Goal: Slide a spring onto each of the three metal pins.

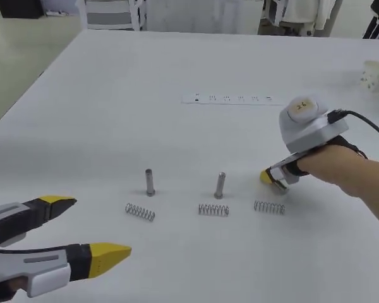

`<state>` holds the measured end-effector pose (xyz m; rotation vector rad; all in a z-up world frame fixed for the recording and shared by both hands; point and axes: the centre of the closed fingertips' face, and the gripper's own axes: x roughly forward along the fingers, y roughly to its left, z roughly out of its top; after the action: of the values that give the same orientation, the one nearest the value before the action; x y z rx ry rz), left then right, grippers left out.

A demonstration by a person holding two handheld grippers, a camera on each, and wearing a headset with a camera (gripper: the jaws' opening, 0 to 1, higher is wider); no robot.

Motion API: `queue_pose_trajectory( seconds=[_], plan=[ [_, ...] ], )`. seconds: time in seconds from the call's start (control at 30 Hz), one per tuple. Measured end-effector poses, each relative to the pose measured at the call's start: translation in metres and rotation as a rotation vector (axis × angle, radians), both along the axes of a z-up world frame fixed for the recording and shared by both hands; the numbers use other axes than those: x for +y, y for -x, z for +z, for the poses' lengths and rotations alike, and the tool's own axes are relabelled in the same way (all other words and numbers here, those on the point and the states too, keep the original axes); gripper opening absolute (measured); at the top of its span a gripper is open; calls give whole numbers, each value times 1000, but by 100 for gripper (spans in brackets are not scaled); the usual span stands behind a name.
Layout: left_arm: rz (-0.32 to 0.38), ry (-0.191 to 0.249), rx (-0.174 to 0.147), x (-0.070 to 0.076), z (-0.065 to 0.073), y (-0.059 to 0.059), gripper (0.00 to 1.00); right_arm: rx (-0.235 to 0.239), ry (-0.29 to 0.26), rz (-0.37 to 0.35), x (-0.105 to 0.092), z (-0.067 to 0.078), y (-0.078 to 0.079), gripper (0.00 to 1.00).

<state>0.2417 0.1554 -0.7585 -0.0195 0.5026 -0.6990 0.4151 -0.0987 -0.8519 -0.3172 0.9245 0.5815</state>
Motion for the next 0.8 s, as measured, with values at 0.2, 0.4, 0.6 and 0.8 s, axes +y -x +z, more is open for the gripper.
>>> queue_pose_trajectory(
  seconds=[0.2,0.4,0.6,0.8],
  plan=[
    [1,1,-1,0,0,0,74,3,5,-5,-2,-1,-2,8],
    [2,5,-4,0,0,-1,73,1,-8,-29,-3,-2,-4,5],
    [0,9,-8,-1,1,-2,73,-2,-22,-46,-5,3,0,5],
    [-6,13,-14,-3,3,-1,73,-30,-65,-71,-8,16,5,5]
  ],
)
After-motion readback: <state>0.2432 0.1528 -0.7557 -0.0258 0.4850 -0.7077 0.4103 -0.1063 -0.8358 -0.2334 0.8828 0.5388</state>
